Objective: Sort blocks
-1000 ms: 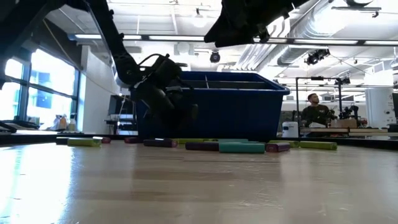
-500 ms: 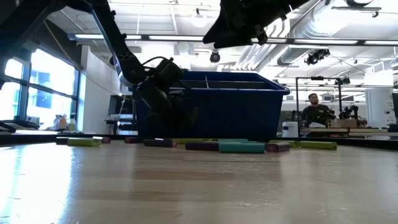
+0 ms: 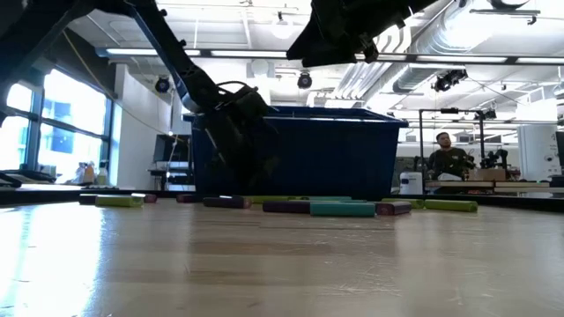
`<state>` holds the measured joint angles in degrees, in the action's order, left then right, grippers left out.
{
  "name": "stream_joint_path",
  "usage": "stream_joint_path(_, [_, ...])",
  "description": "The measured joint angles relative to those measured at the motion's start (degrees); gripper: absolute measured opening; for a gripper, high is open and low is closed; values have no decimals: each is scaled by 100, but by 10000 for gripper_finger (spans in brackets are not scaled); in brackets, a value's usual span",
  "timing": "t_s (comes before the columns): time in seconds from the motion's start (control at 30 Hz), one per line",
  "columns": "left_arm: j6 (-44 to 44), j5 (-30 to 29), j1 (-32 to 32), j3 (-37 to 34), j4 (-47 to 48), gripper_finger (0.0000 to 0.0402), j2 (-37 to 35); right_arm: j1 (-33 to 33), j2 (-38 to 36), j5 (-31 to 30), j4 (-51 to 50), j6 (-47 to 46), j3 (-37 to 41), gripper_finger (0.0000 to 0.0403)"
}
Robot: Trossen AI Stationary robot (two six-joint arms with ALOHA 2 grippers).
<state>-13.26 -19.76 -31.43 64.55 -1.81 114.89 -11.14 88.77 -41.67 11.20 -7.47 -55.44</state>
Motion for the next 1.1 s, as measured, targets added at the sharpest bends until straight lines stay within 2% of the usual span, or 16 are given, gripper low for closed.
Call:
stream_joint_path(0.7, [245, 251, 570, 24, 524, 0, -32, 0, 0, -6, -165, -1, 0, 201])
stream_joint_path(0.9, [245, 275, 670, 20, 1334, 0, -229, 0, -93, -16, -471, -3, 1, 201])
stream_joint_path(1.1, [361, 409, 924, -31, 1900, 0, -770, 2, -321, -92, -640, -2, 0, 201])
